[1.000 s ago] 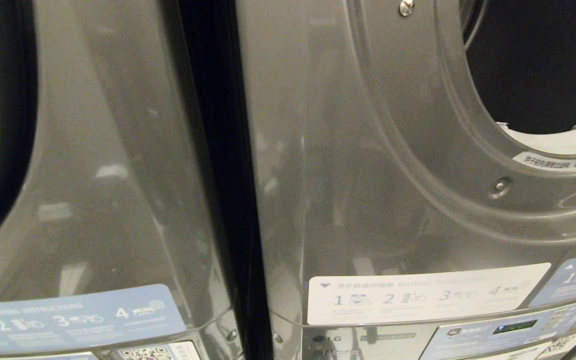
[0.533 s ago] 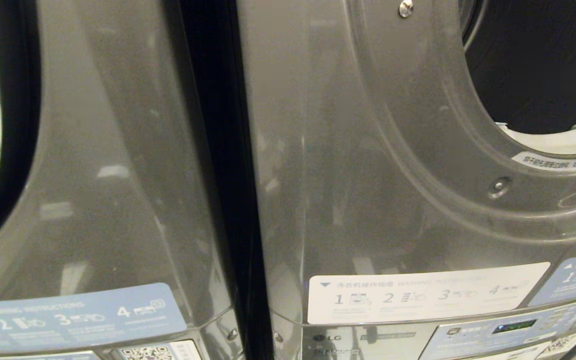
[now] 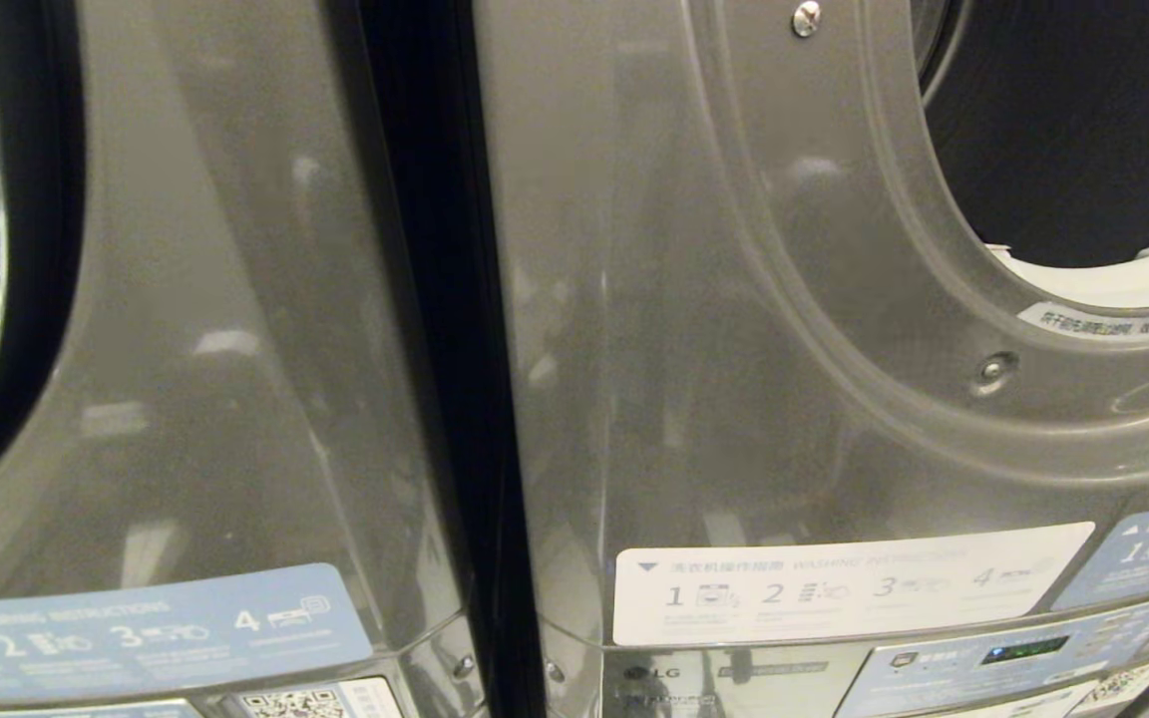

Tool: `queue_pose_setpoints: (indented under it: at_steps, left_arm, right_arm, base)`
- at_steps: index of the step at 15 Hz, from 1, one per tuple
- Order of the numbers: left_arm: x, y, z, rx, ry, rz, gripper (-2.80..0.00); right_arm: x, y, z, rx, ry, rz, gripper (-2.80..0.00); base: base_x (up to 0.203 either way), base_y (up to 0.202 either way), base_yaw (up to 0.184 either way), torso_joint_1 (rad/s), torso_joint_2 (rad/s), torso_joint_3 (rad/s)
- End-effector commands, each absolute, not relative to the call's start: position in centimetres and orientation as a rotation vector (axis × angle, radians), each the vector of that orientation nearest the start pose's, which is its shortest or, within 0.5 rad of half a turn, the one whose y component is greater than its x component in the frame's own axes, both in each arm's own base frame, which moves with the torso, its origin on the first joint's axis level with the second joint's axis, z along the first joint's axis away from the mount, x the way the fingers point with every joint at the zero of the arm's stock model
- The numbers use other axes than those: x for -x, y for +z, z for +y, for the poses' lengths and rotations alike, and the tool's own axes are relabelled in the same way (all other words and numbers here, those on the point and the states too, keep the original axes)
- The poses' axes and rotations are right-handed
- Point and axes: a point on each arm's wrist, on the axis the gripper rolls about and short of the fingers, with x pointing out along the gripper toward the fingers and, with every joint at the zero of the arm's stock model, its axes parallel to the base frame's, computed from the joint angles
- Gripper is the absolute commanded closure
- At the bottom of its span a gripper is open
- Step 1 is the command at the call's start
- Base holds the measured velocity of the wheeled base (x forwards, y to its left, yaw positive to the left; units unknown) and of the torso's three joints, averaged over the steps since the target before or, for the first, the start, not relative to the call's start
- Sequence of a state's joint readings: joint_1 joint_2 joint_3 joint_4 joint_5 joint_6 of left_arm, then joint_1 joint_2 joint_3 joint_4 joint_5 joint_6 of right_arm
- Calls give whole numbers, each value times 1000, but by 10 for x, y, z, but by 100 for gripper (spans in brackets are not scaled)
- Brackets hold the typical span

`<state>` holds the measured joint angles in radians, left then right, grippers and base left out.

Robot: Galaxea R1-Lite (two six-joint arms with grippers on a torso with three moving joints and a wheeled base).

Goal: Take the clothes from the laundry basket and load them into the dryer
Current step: Close the dryer

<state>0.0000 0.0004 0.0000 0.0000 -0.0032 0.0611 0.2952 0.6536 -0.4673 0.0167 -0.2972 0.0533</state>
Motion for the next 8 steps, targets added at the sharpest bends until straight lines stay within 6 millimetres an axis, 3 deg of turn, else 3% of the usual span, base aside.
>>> queue_pose_setpoints:
  at_steps: [1, 2, 4, 8]
  left_arm:
    - [23, 75, 0, -61, -3, 0, 0]
    - [23, 76, 0, -60, -3, -2, 0]
    - [23, 76, 0, -60, -3, -2, 0]
    - [23, 76, 0, -60, -3, -2, 0]
  right_arm:
    - [-27, 139, 0, 51, -71, 256, 0]
    - [-21, 113, -3, 79, -103, 281, 0]
    - [-8, 85, -4, 101, -100, 293, 0]
    - [21, 84, -2, 152, -48, -4, 0]
  base:
    - [0, 0, 0, 0, 0, 0]
    - [0, 0, 0, 0, 0, 0]
    - [0, 0, 0, 0, 0, 0]
    - [0, 0, 0, 0, 0, 0]
